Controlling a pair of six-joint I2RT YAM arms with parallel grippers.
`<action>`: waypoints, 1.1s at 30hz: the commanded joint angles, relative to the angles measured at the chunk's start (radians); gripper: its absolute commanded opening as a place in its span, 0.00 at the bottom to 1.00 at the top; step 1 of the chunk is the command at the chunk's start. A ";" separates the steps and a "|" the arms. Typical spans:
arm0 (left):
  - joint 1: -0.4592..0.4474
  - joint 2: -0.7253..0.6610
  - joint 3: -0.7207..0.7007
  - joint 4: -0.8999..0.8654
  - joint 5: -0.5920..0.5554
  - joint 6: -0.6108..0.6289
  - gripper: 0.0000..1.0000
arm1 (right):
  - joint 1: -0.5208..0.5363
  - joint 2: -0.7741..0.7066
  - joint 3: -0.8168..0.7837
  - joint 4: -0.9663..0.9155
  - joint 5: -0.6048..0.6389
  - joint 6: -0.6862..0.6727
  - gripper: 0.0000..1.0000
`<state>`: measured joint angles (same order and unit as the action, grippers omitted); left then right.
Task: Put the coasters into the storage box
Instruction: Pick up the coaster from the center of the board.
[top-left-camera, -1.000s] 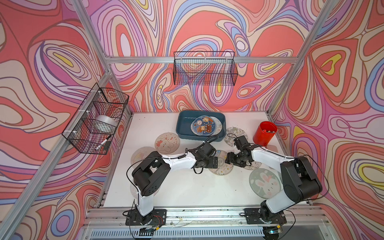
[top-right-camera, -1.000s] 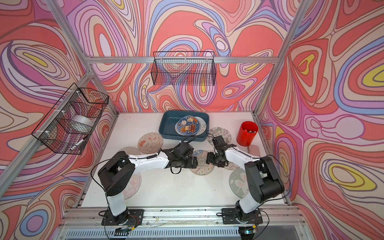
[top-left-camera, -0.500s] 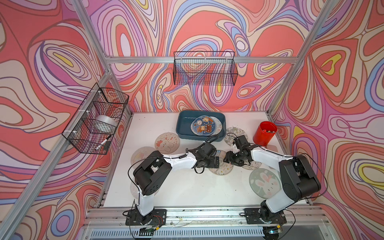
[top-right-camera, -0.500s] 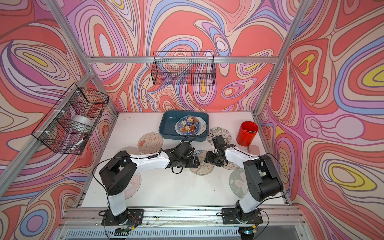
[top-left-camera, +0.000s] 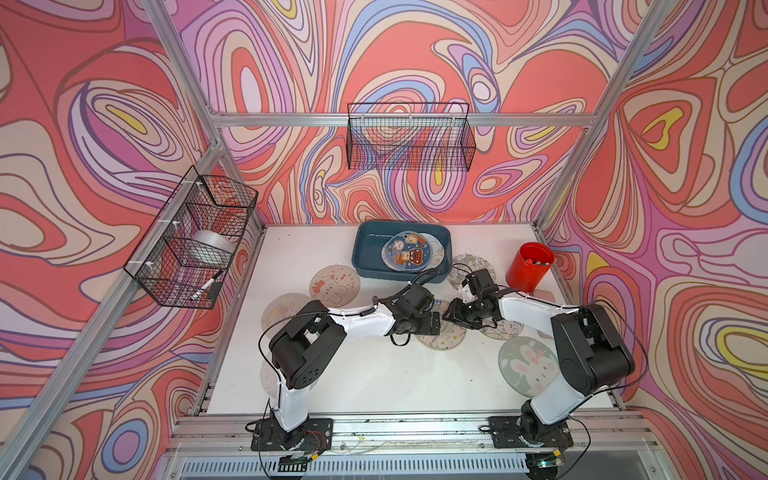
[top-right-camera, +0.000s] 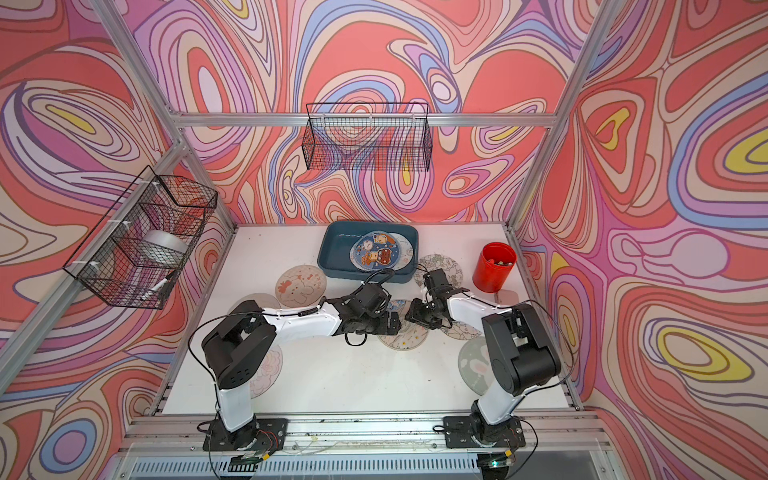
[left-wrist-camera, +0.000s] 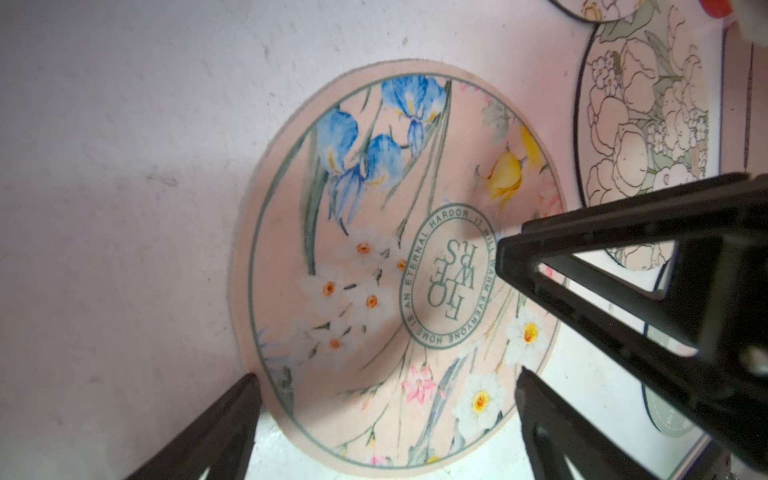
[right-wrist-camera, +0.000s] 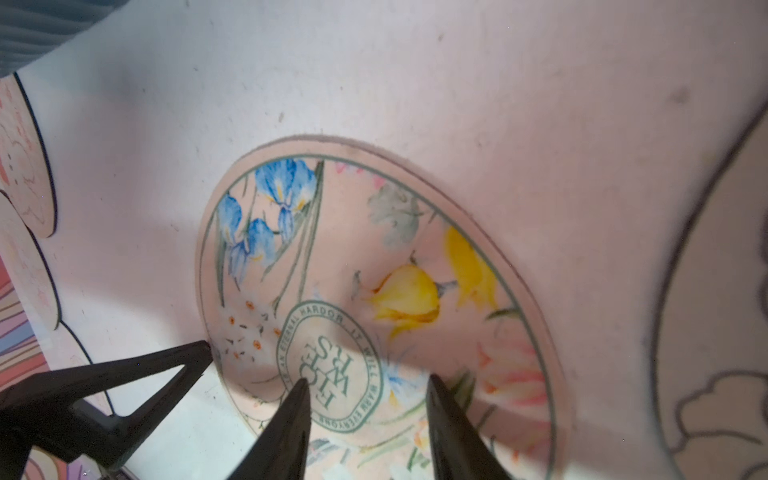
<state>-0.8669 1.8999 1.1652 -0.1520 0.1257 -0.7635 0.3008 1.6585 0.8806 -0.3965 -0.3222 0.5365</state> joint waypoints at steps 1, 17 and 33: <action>-0.004 0.028 0.011 0.004 0.002 -0.008 0.96 | -0.003 -0.010 0.001 -0.136 0.181 -0.010 0.50; -0.004 0.020 -0.006 0.012 -0.002 -0.005 0.96 | -0.005 -0.002 -0.017 -0.101 0.122 -0.004 0.52; -0.004 0.004 -0.020 0.009 -0.020 -0.002 0.96 | 0.000 0.043 -0.018 -0.002 0.000 0.023 0.24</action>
<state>-0.8669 1.8999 1.1629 -0.1455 0.1223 -0.7631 0.2955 1.6733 0.8829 -0.3958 -0.3019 0.5522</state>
